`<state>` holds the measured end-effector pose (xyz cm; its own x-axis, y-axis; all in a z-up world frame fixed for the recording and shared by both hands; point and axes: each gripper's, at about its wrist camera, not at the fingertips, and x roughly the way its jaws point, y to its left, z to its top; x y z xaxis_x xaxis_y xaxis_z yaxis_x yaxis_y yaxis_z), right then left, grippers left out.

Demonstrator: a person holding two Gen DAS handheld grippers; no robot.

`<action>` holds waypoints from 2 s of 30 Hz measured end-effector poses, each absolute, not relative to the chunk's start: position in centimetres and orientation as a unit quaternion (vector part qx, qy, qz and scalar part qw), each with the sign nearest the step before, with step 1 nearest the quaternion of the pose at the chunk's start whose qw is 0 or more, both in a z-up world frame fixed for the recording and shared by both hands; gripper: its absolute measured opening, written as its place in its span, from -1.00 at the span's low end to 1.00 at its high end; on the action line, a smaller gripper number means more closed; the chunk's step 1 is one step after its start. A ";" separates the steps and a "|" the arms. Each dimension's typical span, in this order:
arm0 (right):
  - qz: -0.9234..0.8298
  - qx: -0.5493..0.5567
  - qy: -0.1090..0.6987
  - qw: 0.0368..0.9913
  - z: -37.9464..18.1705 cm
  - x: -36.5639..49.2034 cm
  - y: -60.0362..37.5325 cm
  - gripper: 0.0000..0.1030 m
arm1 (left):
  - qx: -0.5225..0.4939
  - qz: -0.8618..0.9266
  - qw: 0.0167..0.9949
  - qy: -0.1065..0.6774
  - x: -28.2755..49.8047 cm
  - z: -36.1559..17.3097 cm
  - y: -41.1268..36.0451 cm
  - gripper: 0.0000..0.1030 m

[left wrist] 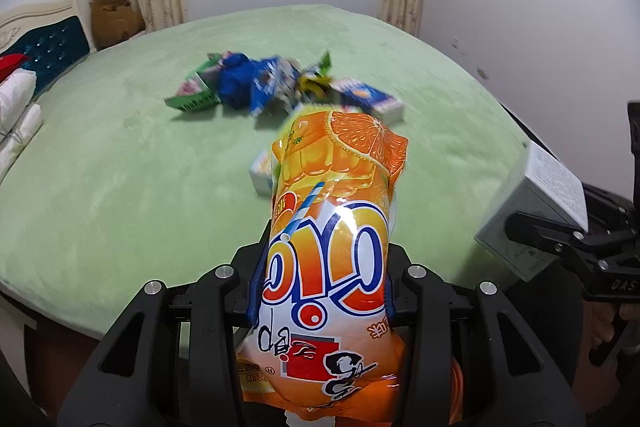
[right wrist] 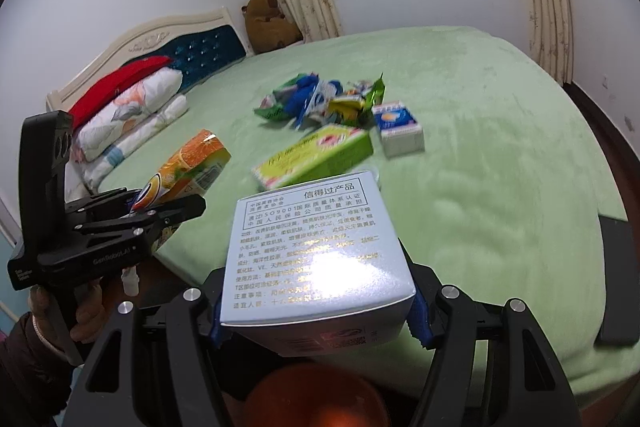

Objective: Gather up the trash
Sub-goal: 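Carry the snack bag and white box down over the orange bucket with both tools, then open both tools to drop the bag and box into the bucket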

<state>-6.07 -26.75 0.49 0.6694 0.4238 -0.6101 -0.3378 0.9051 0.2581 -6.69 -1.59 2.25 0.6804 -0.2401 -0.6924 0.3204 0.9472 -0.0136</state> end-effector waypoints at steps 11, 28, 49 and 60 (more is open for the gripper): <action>0.242 0.026 0.434 0.868 -5.4 -10.8 -25.4 0.26 | 0.049 -0.182 0.866 0.463 -12.3 -6.2 -1.5 -0.21; 0.292 -0.093 0.591 0.746 -18.8 -10.1 -22.4 0.26 | 0.101 -0.175 0.750 0.630 -11.1 -19.8 -2.6 -0.21; 0.328 -0.129 0.626 0.695 -20.0 -9.9 -20.4 0.69 | 0.135 -0.154 0.710 0.674 -10.3 -23.0 -1.5 0.49; 0.377 0.096 0.470 0.792 -5.4 -5.2 -24.7 0.68 | 0.074 -0.193 0.828 0.521 -11.0 -12.9 1.9 0.49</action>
<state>-5.24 -24.70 -5.36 0.2737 0.6883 -0.6718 -0.5077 0.6966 0.5069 -11.03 1.91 -12.86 0.3821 -0.2418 -0.8919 0.3967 0.9146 -0.0780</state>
